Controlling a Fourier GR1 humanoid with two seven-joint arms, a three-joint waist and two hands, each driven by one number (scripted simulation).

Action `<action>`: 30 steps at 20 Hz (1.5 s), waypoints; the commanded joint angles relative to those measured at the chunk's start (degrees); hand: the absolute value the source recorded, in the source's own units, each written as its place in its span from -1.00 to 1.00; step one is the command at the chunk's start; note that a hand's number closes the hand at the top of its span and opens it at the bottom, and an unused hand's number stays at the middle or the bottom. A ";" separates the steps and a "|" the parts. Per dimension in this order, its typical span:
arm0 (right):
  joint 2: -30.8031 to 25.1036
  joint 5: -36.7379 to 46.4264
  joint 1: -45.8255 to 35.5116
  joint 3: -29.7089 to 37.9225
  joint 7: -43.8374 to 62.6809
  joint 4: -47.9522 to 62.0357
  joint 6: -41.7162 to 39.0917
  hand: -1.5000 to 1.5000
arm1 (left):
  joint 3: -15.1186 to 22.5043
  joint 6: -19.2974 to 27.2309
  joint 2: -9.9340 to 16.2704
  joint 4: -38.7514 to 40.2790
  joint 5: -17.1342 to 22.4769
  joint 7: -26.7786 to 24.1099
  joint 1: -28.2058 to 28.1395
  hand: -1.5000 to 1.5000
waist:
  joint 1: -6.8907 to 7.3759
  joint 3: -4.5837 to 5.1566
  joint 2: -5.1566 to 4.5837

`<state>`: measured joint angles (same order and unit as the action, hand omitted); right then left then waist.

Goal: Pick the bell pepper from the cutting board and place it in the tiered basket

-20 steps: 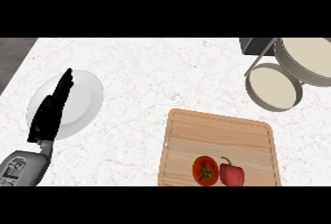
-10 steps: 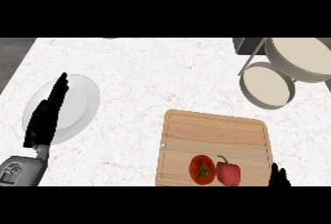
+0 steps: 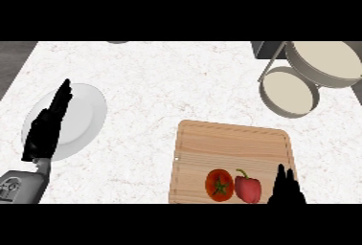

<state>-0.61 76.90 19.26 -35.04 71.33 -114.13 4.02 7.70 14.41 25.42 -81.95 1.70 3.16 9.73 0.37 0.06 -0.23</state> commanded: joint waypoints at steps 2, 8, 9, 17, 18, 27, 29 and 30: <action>0.58 -2.60 -3.15 -0.05 13.88 5.22 3.76 -1.00 | -0.73 -0.43 -0.64 0.35 0.19 -1.30 -1.27 0.00 | -0.13 -0.04 0.04; 0.58 -4.95 -4.91 1.98 13.86 5.33 2.86 -1.00 | -1.78 -0.77 -0.15 0.01 -0.50 0.79 1.47 0.00 | -0.32 -0.06 0.15; 0.58 -4.61 -4.49 1.40 13.86 5.98 3.79 -1.00 | -2.19 -2.14 0.71 -1.13 0.46 0.85 -0.24 0.00 | -0.09 -0.05 0.22; 0.58 -9.69 -7.44 5.16 9.46 13.34 7.73 -1.00 | -2.93 -3.04 0.10 0.63 -0.42 -1.10 -1.34 0.00 | -0.16 -0.08 0.13; 0.58 -10.42 -8.75 6.45 9.66 12.88 6.51 -1.00 | -3.15 -2.56 -0.05 -2.32 0.06 1.70 -0.95 0.00 | 0.00 -0.10 0.22; 0.58 -21.08 -12.42 10.06 5.27 19.15 3.40 1.00 | -1.04 -0.20 -3.42 -0.62 -4.39 1.48 0.46 0.00 | -0.31 -0.09 0.12; 0.58 -18.74 -15.05 6.73 2.74 23.77 0.96 1.00 | -3.70 -2.29 -2.78 2.66 -3.06 0.37 2.09 0.00 | -0.32 -0.06 0.12; 0.58 -16.17 -15.93 7.62 2.98 23.35 -3.51 1.00 | -3.22 -3.07 -3.23 2.41 -2.32 -2.99 -1.01 0.00 | -0.11 -0.02 0.12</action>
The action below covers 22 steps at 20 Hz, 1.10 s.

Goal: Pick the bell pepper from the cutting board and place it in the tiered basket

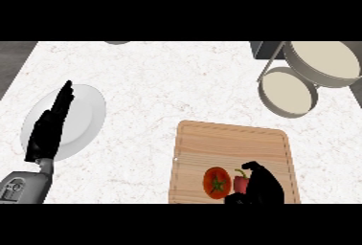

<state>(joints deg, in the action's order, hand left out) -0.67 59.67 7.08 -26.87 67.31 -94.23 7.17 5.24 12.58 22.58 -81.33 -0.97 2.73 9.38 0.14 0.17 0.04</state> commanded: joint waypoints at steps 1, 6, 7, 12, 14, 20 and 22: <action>0.63 2.84 -5.01 -1.94 7.98 7.92 -2.12 1.00 | 0.06 -0.33 -1.14 0.73 -0.63 -1.28 -0.34 0.00 | 0.27 -0.15 -0.15; 0.63 0.58 -3.68 0.25 6.35 2.93 2.63 1.00 | -3.10 -2.00 0.24 1.77 -0.13 -0.35 1.34 0.00 | -0.23 -0.17 -0.08; 0.63 -0.76 -5.10 -2.73 8.38 5.46 6.98 1.00 | -2.33 -2.36 0.07 -0.67 -0.09 -0.60 -0.85 0.00 | 0.20 -0.19 -0.06; 0.63 -5.62 -19.07 -5.92 8.26 10.01 4.81 1.00 | -0.35 -0.34 -2.66 -0.64 -2.91 -1.45 -1.91 0.00 | 0.92 -0.19 -0.24; 0.63 -9.79 -27.82 -6.50 2.68 15.18 0.70 1.00 | -0.14 -2.13 -1.96 -0.96 -1.78 0.19 0.44 0.00 | 2.70 -0.22 -0.68; 0.65 -18.08 -45.74 -8.56 -3.72 26.65 9.10 1.00 | -1.14 -3.44 -1.52 0.71 -1.22 1.99 4.00 0.00 | 3.58 -0.22 -0.78; 0.65 -16.74 -49.29 -3.04 -4.43 24.27 12.18 1.00 | -0.27 -2.69 -2.71 0.86 -1.84 -1.19 1.05 0.00 | 3.26 -0.18 -0.61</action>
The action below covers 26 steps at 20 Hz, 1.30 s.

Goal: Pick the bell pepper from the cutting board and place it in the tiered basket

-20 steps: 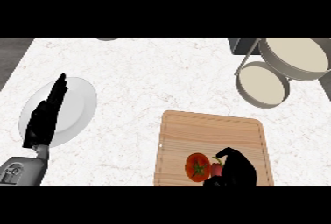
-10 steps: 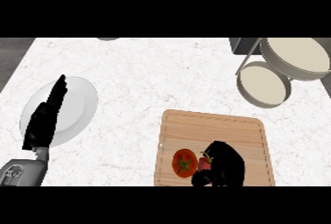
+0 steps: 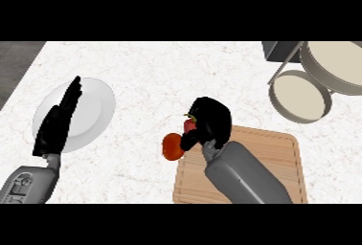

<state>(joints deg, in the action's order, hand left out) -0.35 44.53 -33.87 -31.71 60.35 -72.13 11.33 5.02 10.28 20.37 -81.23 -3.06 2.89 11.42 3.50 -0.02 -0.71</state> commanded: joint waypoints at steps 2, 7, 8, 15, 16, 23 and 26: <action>0.33 1.52 -10.90 1.09 4.31 1.31 11.75 1.00 | 0.20 0.86 -1.33 1.86 -0.83 -0.12 0.52 0.00 | -1.18 0.03 0.38; 0.33 11.75 -19.94 4.06 6.01 5.07 13.92 1.00 | -1.16 -0.06 -0.16 1.25 -0.28 0.65 0.69 0.00 | -2.17 0.07 0.61; 0.33 13.08 -21.63 5.77 8.24 2.61 11.73 1.00 | -1.35 0.50 -0.25 1.30 -0.54 0.90 0.14 0.00 | -2.79 0.08 0.88; -4.23 19.53 -29.43 11.53 8.48 3.31 -1.27 1.00 | -2.17 -0.15 1.07 -3.88 -0.59 4.07 -1.67 0.00 | -3.30 0.03 1.14; -6.05 18.67 -26.96 11.58 8.82 -1.07 -4.69 1.00 | -2.84 0.12 0.87 -1.57 -0.70 1.35 -3.29 0.00 | -4.06 0.04 1.25; -7.40 11.86 -29.95 21.93 0.40 0.13 -5.50 1.00 | -5.62 -2.88 1.75 0.75 0.36 -2.93 -3.81 0.00 | -3.35 0.05 0.74; -13.11 11.24 -27.53 23.06 -7.42 4.44 -6.84 1.00 | -4.24 -1.30 0.39 -2.36 -1.22 2.48 -1.30 0.00 | -3.30 0.02 0.69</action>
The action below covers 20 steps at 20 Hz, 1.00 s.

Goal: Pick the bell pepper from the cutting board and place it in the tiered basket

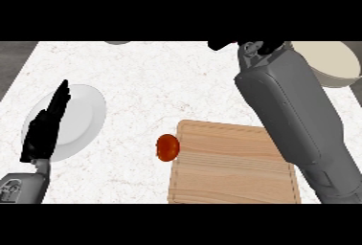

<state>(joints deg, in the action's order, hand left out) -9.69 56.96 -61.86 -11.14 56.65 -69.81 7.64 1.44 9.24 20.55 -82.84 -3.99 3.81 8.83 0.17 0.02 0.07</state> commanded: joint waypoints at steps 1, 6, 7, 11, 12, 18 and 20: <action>-4.78 -3.34 -0.06 4.04 -6.40 3.08 -4.10 1.00 | 0.46 1.14 -2.15 1.99 -1.51 -1.20 0.84 0.00 | -0.03 -0.01 -0.17; -8.15 4.19 -0.73 1.72 -7.29 10.92 -3.59 1.00 | -0.25 -1.06 -0.83 -0.10 -0.61 -0.21 -0.57 0.00 | 0.57 0.00 -0.19; -7.83 5.99 -2.07 1.36 -6.20 13.38 -3.22 1.00 | -0.28 -0.60 -1.51 0.47 -0.78 -0.65 1.10 0.00 | 0.62 0.02 -0.28; -14.47 8.01 0.08 0.69 -8.51 13.90 -8.84 1.00 | -0.54 -1.42 -0.90 -0.81 -0.63 -0.75 -1.02 0.00 | 0.19 0.01 -0.01; -14.96 8.96 -0.38 0.95 -9.11 16.23 -8.01 1.00 | 0.30 0.26 -1.66 -2.08 -2.27 1.75 -0.07 0.00 | 0.43 -0.01 -0.11; -18.26 7.81 -1.43 6.13 -18.91 22.93 -4.12 1.00 | -1.58 -2.36 -0.45 -4.38 -1.43 2.40 -1.03 0.00 | 0.82 -0.03 -0.20; -17.26 6.24 2.09 6.32 -21.73 21.59 -3.55 1.00 | -0.46 -0.46 -3.05 0.65 -3.42 2.16 3.00 0.00 | 0.12 -0.02 -0.23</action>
<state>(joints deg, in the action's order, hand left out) -27.17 63.94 -61.35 -6.07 39.07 -50.16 2.90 0.62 7.92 18.89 -83.79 -5.97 4.45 8.90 0.54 0.00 -0.12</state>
